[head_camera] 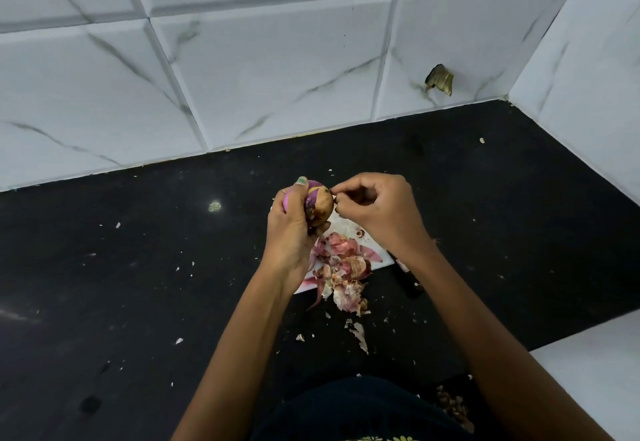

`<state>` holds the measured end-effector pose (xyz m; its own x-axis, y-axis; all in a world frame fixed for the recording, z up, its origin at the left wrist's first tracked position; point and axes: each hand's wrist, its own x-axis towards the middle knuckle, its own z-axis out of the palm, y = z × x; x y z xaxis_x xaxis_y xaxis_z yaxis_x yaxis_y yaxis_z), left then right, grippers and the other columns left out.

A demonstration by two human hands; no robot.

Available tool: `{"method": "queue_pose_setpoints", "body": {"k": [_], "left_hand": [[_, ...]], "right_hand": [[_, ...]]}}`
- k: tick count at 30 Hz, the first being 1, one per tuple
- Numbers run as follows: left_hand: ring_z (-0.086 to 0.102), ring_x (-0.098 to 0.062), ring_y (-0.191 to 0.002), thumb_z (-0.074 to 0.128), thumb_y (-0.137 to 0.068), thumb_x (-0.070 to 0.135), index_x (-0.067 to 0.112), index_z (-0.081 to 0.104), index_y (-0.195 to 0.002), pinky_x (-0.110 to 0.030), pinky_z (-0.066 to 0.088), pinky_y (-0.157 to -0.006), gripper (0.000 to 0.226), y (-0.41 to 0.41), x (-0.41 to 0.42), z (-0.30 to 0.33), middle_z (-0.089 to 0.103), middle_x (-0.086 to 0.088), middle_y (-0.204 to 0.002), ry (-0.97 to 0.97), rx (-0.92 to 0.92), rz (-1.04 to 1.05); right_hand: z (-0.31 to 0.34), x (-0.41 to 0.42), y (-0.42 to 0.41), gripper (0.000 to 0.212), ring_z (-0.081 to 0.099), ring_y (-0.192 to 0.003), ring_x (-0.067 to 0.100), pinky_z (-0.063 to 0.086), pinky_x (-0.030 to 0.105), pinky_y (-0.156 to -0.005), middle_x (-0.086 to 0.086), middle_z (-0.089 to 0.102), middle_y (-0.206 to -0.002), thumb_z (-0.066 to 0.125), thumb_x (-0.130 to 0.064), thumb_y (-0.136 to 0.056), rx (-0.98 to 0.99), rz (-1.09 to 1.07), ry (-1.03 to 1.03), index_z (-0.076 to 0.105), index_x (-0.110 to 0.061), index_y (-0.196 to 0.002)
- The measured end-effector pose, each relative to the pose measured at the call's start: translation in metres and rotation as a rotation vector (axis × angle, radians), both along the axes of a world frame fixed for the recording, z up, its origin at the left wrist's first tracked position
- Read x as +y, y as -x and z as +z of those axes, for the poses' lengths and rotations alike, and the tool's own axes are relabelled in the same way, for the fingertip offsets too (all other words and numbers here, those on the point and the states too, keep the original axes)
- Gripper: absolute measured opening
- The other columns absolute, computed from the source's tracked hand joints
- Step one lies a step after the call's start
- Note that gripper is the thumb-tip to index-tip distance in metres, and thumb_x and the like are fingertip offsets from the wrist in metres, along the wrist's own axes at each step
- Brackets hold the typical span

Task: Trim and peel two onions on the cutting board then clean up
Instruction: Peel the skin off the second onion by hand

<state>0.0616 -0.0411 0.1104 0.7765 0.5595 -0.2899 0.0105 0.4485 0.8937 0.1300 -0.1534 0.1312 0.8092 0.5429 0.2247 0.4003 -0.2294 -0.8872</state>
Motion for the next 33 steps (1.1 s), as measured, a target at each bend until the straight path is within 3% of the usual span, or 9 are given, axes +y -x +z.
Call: {"method": "queue_pose_setpoints", "body": {"k": [4, 10, 16, 21, 24, 31, 33], "left_hand": [[0.063, -0.01, -0.076, 0.047, -0.1, 0.037, 0.009, 0.058, -0.11, -0.026, 0.053, -0.069, 0.032, -0.001, 0.0, 0.0, 0.063, -0.003, -0.085, 0.0, -0.03, -0.013], [0.064, -0.011, -0.07, 0.051, -0.099, 0.033, 0.003, 0.056, -0.116, -0.028, 0.055, -0.067, 0.035, 0.0, -0.005, 0.003, 0.063, -0.006, -0.084, -0.001, -0.03, 0.007], [0.058, -0.006, -0.063, 0.046, -0.1, 0.036, 0.013, 0.061, -0.096, -0.02, 0.048, -0.055, 0.028, 0.0, -0.009, 0.003, 0.062, -0.001, -0.077, -0.009, 0.001, -0.043], [0.063, -0.011, -0.077, 0.047, -0.099, 0.04, 0.007, 0.06, -0.111, -0.027, 0.053, -0.071, 0.037, 0.0, -0.01, 0.005, 0.066, -0.004, -0.087, 0.008, -0.017, -0.011], [0.065, -0.013, -0.078, 0.05, -0.098, 0.038, 0.004, 0.056, -0.118, -0.028, 0.056, -0.072, 0.039, 0.001, -0.009, 0.007, 0.065, -0.006, -0.089, 0.021, -0.03, 0.04], [0.067, -0.018, -0.086, 0.052, -0.098, 0.034, 0.002, 0.054, -0.118, -0.035, 0.058, -0.08, 0.037, 0.005, -0.01, 0.007, 0.067, -0.008, -0.096, -0.087, -0.024, 0.037], [0.065, -0.016, -0.081, 0.05, -0.099, 0.035, 0.005, 0.056, -0.113, -0.033, 0.057, -0.076, 0.033, 0.006, -0.01, 0.008, 0.066, -0.006, -0.092, -0.086, -0.021, 0.015]], "right_hand": [[-0.001, 0.003, 0.008, 0.021, 0.068, -0.077, 0.003, 0.057, 0.021, -0.066, -0.007, 0.071, -0.085, 0.076, -0.023, -0.079, 0.046, 0.024, -0.018, 0.07, -0.015, -0.098], [0.0, 0.004, 0.01, 0.016, 0.067, -0.07, 0.003, 0.056, 0.019, -0.064, -0.007, 0.069, -0.076, 0.076, -0.019, -0.077, -0.027, -0.017, 0.017, 0.069, -0.011, -0.089], [-0.004, 0.002, 0.005, 0.006, 0.066, -0.067, 0.006, 0.054, 0.02, -0.061, -0.003, 0.069, -0.072, 0.071, -0.01, -0.077, -0.137, -0.111, 0.022, 0.072, -0.009, -0.083], [-0.004, 0.002, 0.009, 0.013, 0.067, -0.078, 0.002, 0.054, 0.014, -0.067, -0.005, 0.071, -0.083, 0.07, -0.015, -0.084, -0.093, -0.076, -0.03, 0.073, -0.01, -0.095], [-0.003, 0.003, 0.013, 0.02, 0.068, -0.081, 0.004, 0.057, 0.02, -0.068, -0.003, 0.071, -0.087, 0.074, -0.02, -0.082, -0.022, -0.007, -0.046, 0.07, -0.01, -0.099], [-0.001, 0.004, 0.009, 0.015, 0.067, -0.067, 0.006, 0.057, 0.021, -0.061, -0.005, 0.069, -0.073, 0.076, -0.015, -0.074, -0.049, -0.014, 0.001, 0.067, -0.008, -0.085], [-0.001, 0.003, 0.006, 0.01, 0.066, -0.066, 0.006, 0.054, 0.016, -0.059, -0.007, 0.067, -0.071, 0.075, -0.013, -0.075, -0.075, -0.024, 0.006, 0.068, -0.009, -0.08]]}}
